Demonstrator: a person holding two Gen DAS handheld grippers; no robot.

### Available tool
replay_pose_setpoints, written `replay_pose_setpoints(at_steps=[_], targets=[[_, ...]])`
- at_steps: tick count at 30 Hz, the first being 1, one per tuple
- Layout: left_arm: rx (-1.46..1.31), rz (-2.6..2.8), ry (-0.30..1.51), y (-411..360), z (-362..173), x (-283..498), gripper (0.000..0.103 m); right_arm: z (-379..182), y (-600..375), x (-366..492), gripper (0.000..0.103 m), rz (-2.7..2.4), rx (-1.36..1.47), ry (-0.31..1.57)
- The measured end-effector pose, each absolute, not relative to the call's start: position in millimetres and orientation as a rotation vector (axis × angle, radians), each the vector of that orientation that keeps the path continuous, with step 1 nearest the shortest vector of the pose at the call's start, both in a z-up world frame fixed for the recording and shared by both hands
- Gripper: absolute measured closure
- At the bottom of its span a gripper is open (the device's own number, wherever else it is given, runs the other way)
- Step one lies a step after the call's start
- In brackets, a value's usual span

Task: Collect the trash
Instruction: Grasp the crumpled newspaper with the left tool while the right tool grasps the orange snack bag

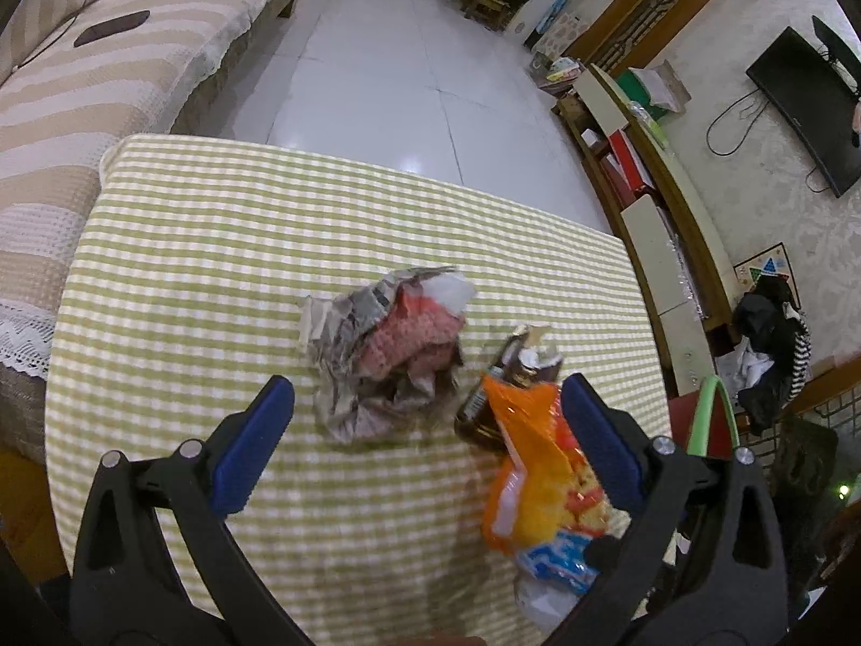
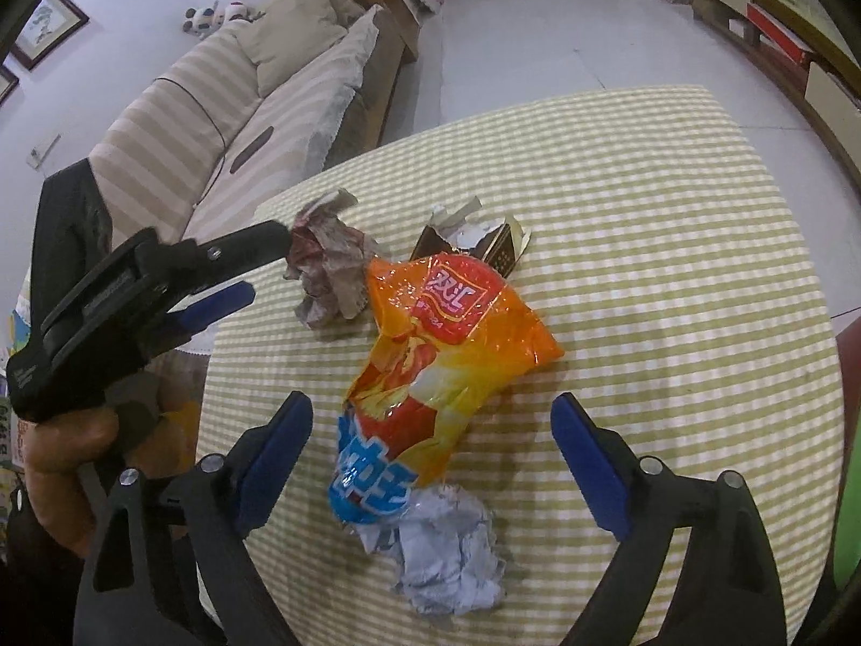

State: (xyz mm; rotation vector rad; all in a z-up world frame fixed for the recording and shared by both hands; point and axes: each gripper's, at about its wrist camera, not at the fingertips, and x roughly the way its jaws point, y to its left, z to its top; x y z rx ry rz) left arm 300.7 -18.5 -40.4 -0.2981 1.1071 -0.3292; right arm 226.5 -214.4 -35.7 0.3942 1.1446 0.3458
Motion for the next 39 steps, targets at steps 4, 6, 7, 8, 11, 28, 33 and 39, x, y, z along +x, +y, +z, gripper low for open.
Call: replay_pose_setpoints(at_steps=[4, 6, 7, 8, 11, 28, 33, 39], targets=[[-0.292, -0.329, 1.122, -24, -50, 311, 0.012, -43, -213, 232, 0.029, 0.359, 0.395, 1.168], [-0.286, -0.328, 1.128, -26, -54, 316, 0.017, -45, -211, 235, 0.033, 0.369, 0.39, 1.176], [-0.283, -0.328, 1.133, -27, -56, 317, 0.019, -46, -211, 235, 0.035, 0.373, 0.39, 1.182], [-0.282, -0.327, 1.138, -27, -58, 319, 0.025, -48, -209, 237, 0.038, 0.376, 0.39, 1.186], [-0.282, -0.325, 1.152, -27, -64, 321, 0.033, -51, -209, 237, 0.038, 0.382, 0.404, 1.195], [-0.265, -0.299, 1.128, 2, -48, 301, 0.067, -23, -207, 231, 0.066, 0.415, 0.395, 1.134], [-0.252, -0.282, 1.102, 10, -30, 287, 0.067, -7, -207, 223, 0.067, 0.423, 0.391, 1.099], [-0.249, -0.273, 1.063, 14, -5, 266, 0.067, 18, -208, 207, 0.067, 0.43, 0.373, 1.052]])
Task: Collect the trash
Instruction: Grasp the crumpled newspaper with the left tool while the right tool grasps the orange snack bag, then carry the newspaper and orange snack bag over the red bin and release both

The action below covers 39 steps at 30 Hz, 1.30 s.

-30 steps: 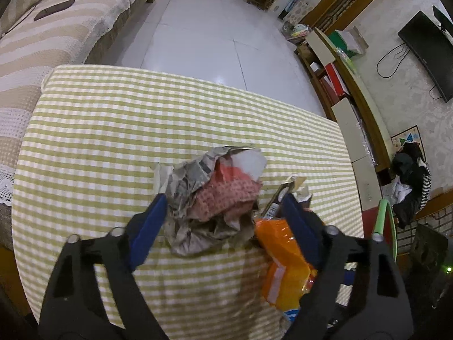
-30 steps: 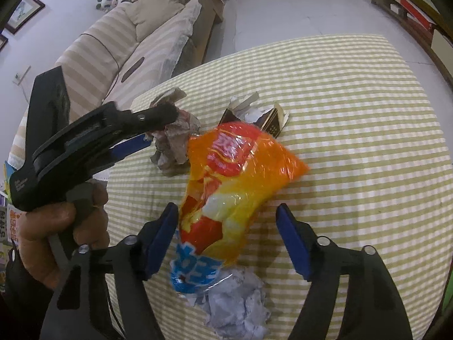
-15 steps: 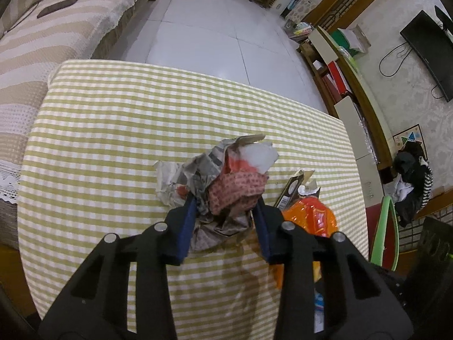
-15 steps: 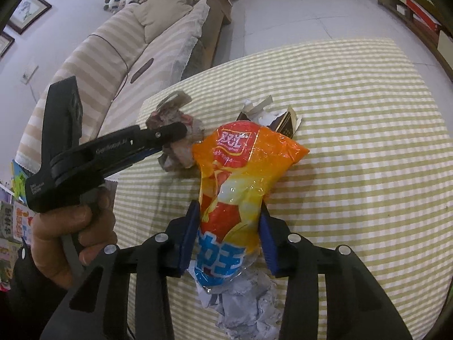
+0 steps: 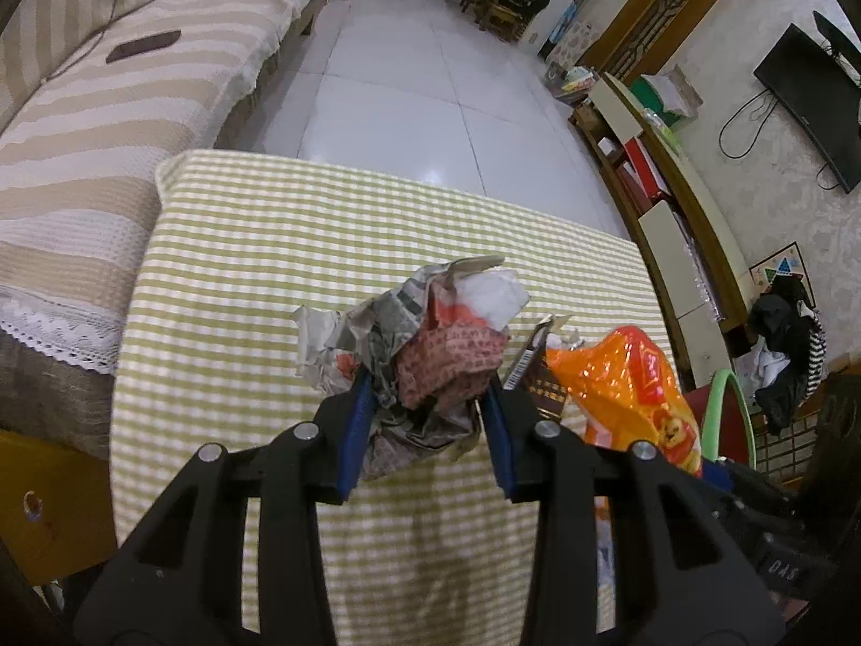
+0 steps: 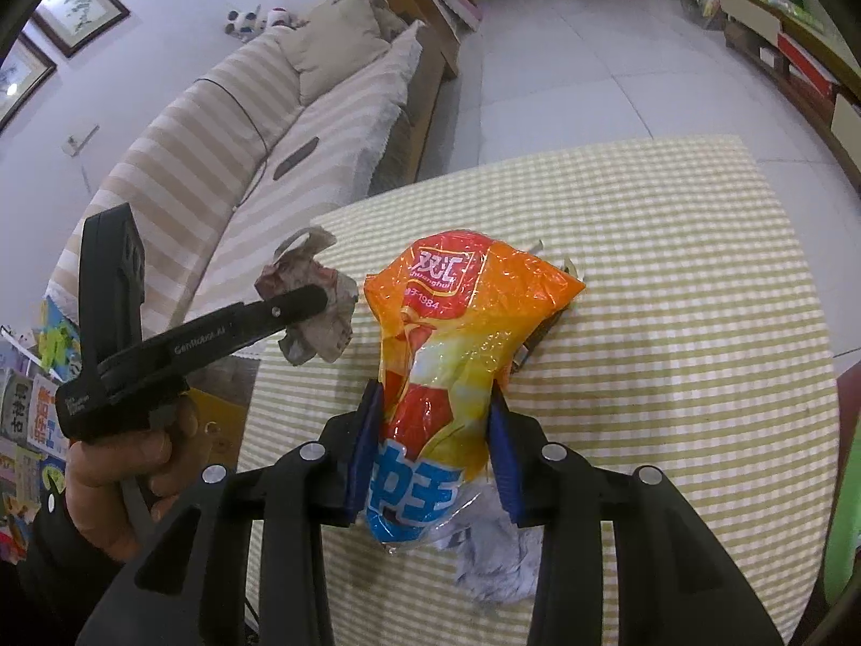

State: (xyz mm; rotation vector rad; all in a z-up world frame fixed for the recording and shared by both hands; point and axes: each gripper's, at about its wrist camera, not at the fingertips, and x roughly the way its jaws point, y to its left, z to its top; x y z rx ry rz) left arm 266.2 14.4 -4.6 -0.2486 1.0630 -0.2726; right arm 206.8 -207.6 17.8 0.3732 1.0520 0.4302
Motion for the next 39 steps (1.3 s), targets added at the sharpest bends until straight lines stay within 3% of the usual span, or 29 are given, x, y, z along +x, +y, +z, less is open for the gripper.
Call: replay_pose_setpoints(at_steps=[21, 39], targets=[[-0.252, -0.301, 0.948, 16, 62, 182, 0.067, 78, -220, 127, 0.067, 0.428, 0.299, 0.914], [-0.167, -0.383, 0.901, -50, 101, 153, 0.067, 103, -291, 79, 0.067, 0.338, 0.342, 0.809]])
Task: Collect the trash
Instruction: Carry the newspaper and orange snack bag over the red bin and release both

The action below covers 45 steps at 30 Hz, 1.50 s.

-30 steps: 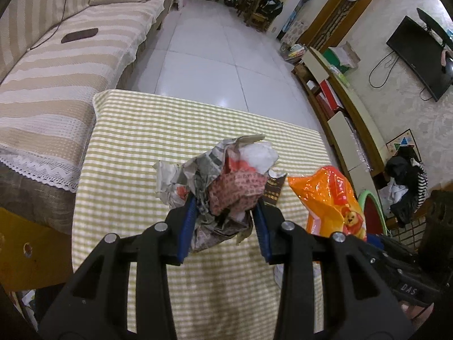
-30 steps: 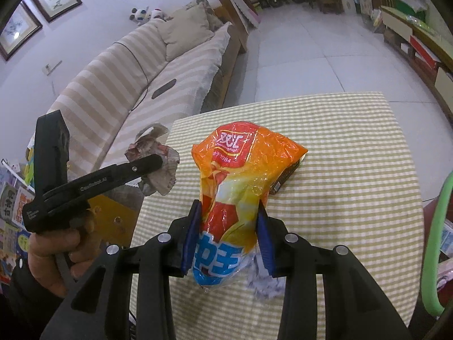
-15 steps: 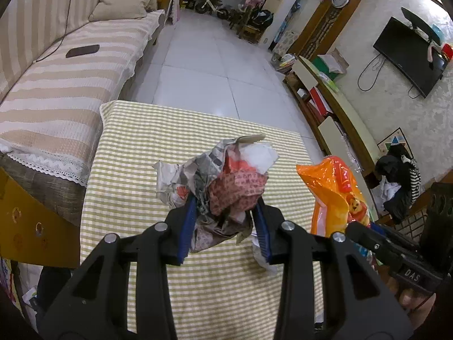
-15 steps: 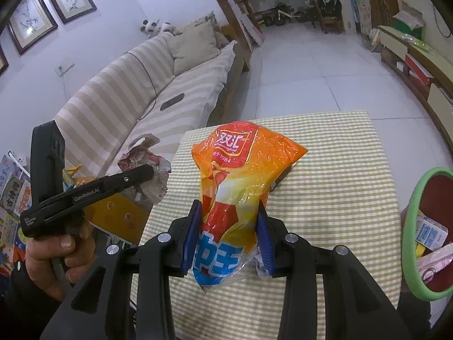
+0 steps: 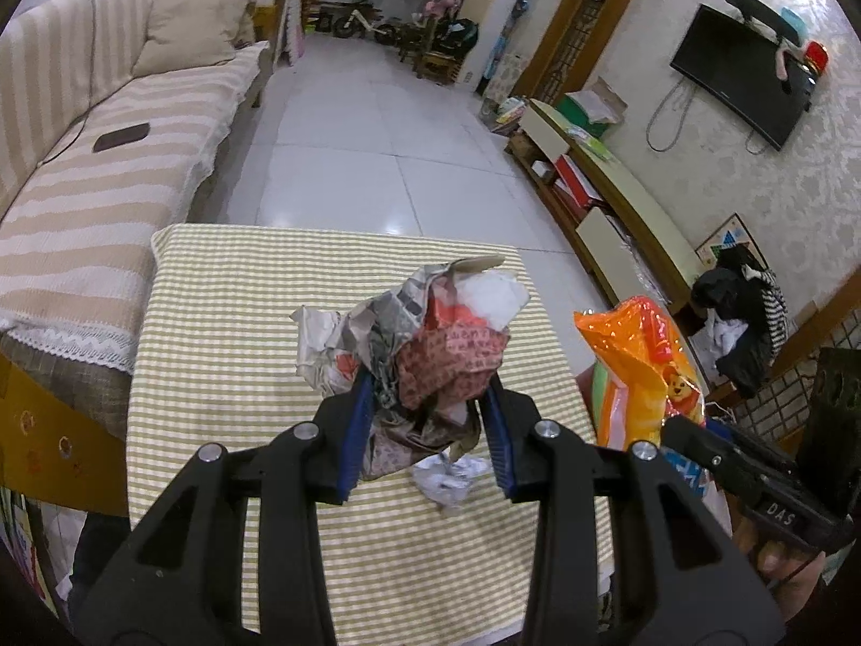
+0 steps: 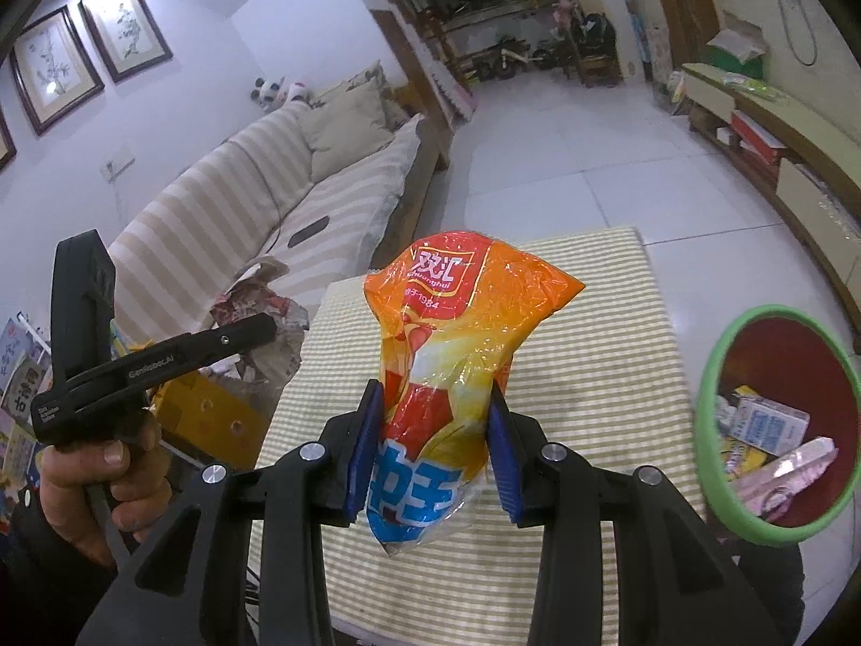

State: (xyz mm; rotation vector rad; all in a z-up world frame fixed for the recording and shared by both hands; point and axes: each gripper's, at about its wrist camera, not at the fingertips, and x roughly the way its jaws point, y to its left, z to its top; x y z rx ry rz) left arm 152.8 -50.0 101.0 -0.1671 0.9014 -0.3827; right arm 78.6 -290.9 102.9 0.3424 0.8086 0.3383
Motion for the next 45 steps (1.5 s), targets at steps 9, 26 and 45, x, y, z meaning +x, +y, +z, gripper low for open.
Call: replay_pose_setpoints(at_steps=[9, 26, 45], targets=[[-0.134, -0.49, 0.896, -110, 111, 147, 0.067, 108, -351, 57, 0.067, 0.244, 0.389, 0.766], [-0.015, -0.715, 0.933, -248, 106, 146, 0.067, 94, -467, 22, 0.067, 0.027, 0.482, 0.722], [0.077, -0.876, 1.017, -365, 72, 142, 0.067, 61, -536, 14, 0.067, -0.103, 0.534, 0.755]])
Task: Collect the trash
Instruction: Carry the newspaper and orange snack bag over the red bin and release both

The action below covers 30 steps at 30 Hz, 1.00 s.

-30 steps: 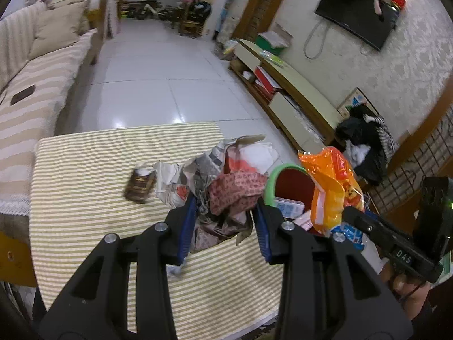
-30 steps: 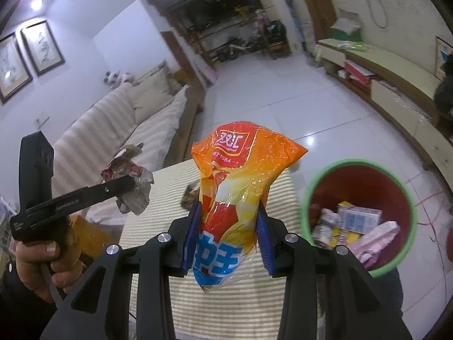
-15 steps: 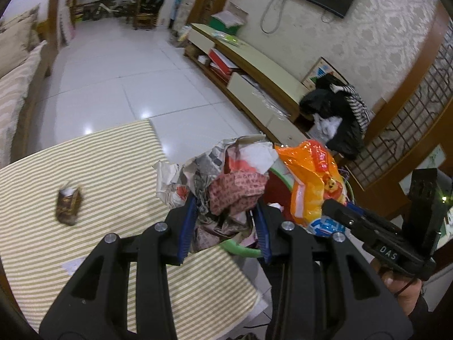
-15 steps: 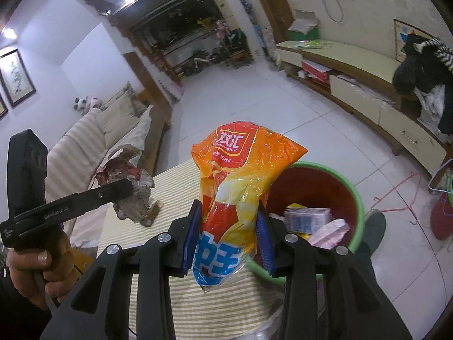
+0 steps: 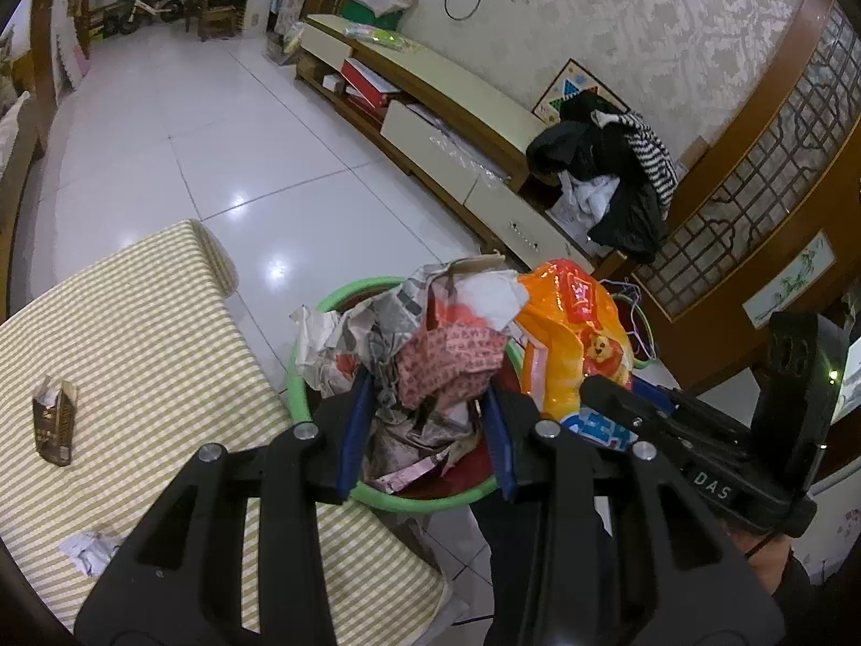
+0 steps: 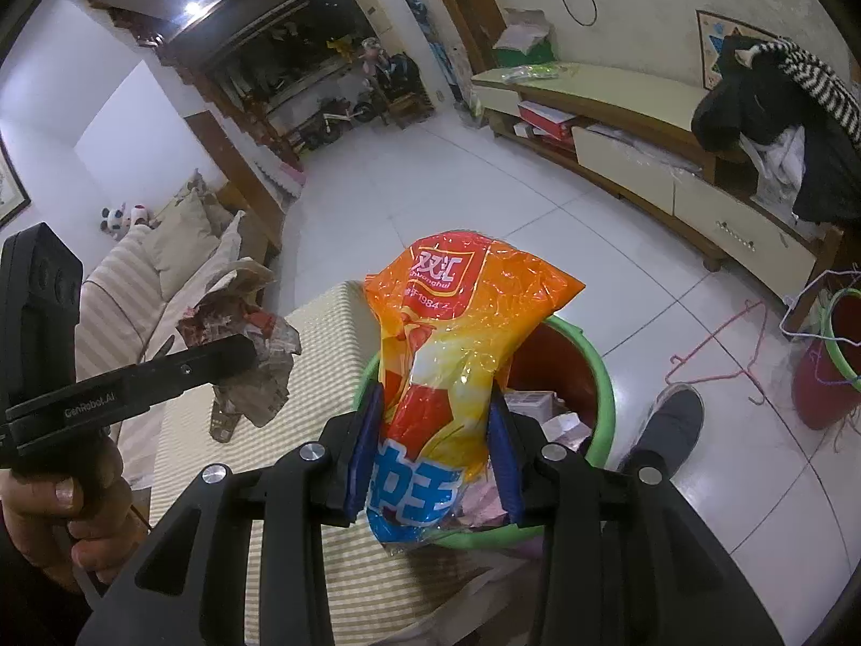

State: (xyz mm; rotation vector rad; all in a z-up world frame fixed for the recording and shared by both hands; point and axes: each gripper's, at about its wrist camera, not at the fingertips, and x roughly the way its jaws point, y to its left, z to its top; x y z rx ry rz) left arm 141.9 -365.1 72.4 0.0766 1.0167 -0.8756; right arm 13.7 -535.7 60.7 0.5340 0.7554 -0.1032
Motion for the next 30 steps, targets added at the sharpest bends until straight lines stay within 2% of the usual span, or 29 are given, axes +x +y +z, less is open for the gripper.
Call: replay_pose_setpoints(at_steps=[19, 28, 30], targets=[[0.118, -0.892, 1.084, -400, 39, 160, 0.066, 25, -551, 40, 0.067, -0.128, 0.552, 0.818], [0.11, -0.898, 1.129, -407, 18, 169, 0.063, 5, -552, 55, 0.064, -0.138, 0.54, 0.879], [0.107, -0.895, 1.13, -407, 16, 171, 0.058, 2, -551, 57, 0.062, -0.142, 0.538, 0.885]])
